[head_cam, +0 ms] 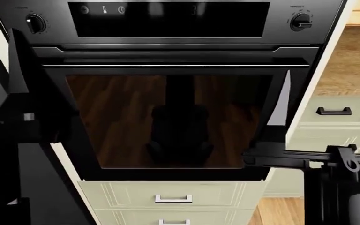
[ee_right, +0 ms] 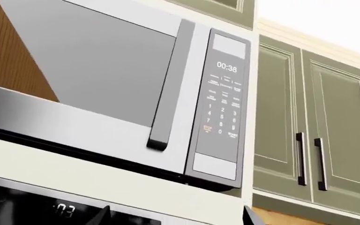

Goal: Preheat the oven by turning the temperature knob.

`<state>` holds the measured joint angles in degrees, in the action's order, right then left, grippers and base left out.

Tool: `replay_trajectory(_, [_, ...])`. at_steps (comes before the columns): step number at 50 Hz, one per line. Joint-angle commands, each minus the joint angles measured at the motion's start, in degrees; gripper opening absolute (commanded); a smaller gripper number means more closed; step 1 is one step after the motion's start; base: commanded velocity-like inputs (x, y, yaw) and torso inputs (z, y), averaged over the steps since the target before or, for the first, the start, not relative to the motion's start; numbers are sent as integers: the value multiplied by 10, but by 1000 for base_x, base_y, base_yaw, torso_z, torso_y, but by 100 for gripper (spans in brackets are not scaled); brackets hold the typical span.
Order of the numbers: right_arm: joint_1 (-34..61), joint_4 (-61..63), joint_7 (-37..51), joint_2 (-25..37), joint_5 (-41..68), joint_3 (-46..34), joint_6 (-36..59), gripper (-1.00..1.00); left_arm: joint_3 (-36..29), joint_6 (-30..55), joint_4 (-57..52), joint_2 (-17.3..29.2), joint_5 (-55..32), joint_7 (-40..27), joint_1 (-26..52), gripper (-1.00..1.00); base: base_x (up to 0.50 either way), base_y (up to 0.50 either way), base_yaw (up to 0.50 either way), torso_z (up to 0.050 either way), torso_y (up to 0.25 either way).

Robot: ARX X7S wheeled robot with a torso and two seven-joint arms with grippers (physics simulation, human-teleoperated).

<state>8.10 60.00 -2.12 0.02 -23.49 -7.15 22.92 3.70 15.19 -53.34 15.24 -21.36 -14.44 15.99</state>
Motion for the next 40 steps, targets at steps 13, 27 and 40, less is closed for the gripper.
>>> replay_trajectory(13, [74,0,37,0,-188,-38,48,100,-10,35,0,15,-1,-23,11,100,0,0,0,0,0])
replay_trajectory(27, [192,0,-275,1,-564,-182,309,100,-25,32,8,20,10,-26,11,100,0,0,0,0,0])
replay_trajectory(40, [221,-62,-414,62,-675,-186,284,100,-21,39,0,27,3,-36,13,100,0,0,0,0,0])
